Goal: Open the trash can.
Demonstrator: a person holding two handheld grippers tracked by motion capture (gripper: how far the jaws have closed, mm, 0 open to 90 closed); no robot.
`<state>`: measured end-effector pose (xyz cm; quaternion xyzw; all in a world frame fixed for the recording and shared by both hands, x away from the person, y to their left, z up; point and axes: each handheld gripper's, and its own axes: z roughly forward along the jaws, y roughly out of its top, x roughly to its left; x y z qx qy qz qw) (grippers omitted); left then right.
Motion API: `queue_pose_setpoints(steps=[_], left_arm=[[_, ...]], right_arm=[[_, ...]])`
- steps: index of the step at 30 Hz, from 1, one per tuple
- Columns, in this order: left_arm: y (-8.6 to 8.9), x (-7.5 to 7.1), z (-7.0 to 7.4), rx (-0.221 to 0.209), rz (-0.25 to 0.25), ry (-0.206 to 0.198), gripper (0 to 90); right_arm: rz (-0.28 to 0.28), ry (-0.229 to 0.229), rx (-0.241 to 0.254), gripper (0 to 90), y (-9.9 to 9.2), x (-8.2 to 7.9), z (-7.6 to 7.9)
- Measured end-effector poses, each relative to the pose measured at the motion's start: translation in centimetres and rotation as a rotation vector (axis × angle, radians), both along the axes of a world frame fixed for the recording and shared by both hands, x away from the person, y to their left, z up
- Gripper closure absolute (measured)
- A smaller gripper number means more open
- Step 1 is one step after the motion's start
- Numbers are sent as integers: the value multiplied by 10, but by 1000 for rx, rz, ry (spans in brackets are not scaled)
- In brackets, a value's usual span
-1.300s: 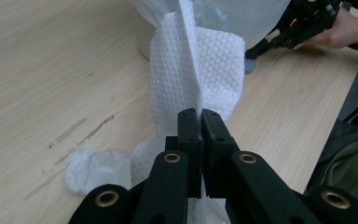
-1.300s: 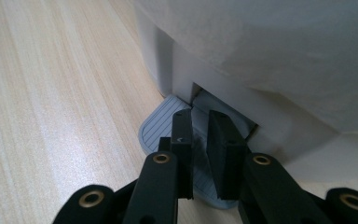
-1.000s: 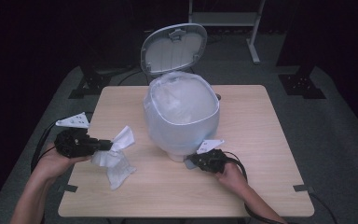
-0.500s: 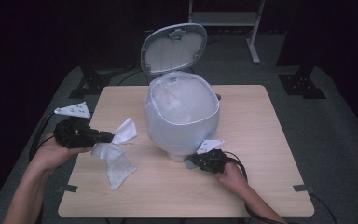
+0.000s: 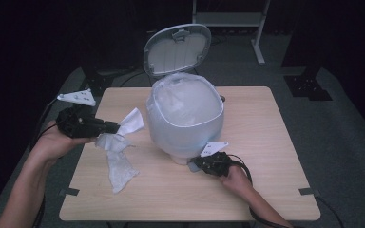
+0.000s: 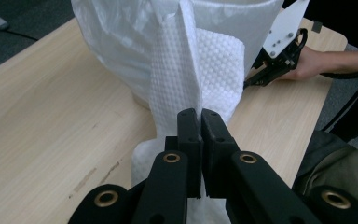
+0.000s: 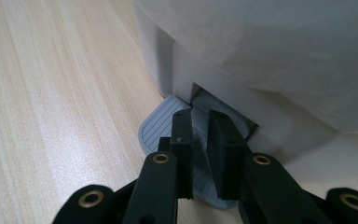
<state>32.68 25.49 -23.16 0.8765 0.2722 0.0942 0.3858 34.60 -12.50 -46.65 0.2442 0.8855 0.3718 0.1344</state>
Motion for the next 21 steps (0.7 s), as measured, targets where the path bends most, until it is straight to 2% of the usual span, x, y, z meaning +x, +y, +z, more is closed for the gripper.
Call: queue_pose_setpoints(steps=[7,16,21], left_arm=[[-10,5,16,29,-18,2,877],[-16,12,31,24,-18,-5,877],[-18,16,39,23,-32,13,878]], right_arm=[[-1,-1,1,798,0,0,0],[5,3,3,799,0,1,0],[4,4,10,799,-1,1,-1]])
